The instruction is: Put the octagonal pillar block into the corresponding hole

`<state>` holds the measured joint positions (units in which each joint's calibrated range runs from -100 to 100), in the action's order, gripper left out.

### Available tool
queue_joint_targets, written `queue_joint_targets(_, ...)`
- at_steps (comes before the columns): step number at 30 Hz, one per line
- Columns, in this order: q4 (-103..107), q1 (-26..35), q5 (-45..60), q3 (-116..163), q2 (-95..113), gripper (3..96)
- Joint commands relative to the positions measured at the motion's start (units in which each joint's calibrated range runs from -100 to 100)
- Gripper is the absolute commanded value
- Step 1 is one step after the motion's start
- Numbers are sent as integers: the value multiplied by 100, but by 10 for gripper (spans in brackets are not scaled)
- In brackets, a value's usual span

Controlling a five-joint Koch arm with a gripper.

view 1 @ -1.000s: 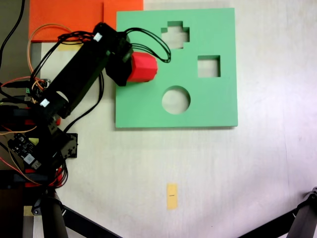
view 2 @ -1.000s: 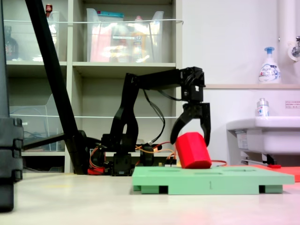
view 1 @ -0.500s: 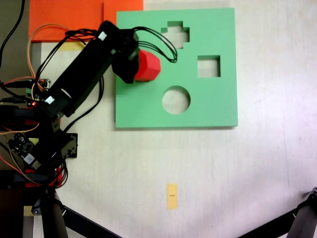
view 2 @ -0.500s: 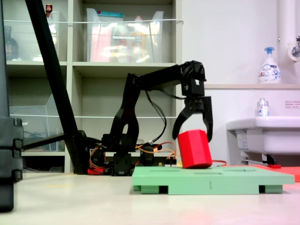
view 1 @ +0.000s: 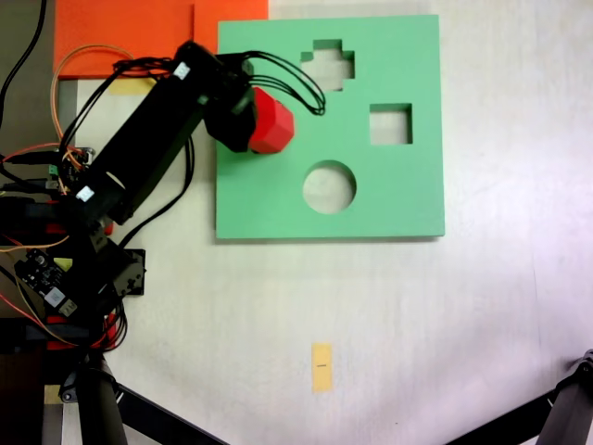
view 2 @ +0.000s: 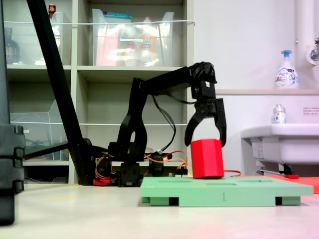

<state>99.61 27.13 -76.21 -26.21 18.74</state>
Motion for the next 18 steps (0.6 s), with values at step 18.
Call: queue_joint_targets(18,39,137,15,-260,-142,432)
